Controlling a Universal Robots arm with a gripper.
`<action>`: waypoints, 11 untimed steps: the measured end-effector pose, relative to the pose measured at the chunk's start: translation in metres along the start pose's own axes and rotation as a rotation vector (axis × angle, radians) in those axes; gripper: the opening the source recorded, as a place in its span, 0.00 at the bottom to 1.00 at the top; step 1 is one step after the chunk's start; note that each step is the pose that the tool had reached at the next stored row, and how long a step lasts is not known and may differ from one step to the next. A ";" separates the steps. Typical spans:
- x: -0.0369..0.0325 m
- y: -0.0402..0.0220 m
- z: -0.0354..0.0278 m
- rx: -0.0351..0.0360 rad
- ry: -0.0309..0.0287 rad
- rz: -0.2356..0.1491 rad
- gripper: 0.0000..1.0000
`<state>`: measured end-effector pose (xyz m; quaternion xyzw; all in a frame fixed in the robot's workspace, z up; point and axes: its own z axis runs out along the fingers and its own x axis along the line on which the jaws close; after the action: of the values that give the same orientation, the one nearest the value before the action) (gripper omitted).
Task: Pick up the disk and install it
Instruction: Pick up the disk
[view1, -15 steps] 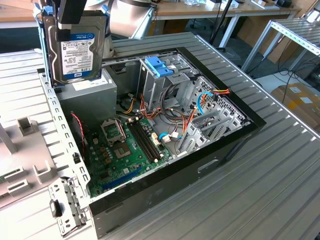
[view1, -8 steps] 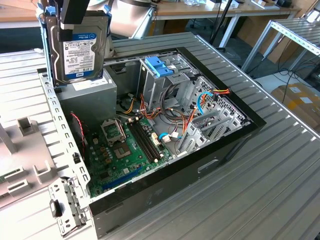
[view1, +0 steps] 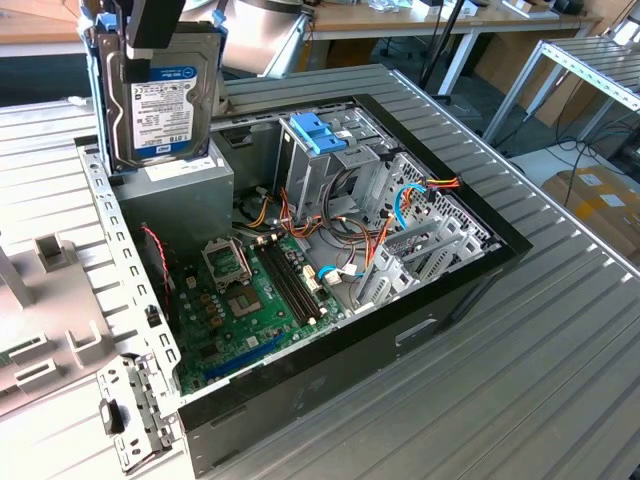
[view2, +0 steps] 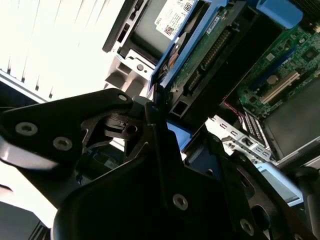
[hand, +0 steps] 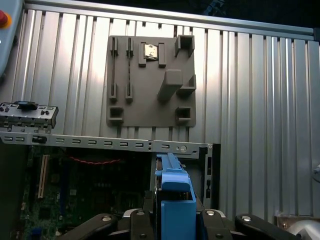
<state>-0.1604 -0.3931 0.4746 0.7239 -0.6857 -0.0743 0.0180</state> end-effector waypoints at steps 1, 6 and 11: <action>0.0000 -0.0005 0.0000 0.0000 0.0000 0.000 0.37; 0.0002 -0.0029 0.0000 0.0000 -0.0001 0.000 0.37; 0.0004 -0.0060 0.0000 0.0000 0.0000 0.000 0.37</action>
<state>-0.1545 -0.3932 0.4738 0.7239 -0.6857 -0.0743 0.0180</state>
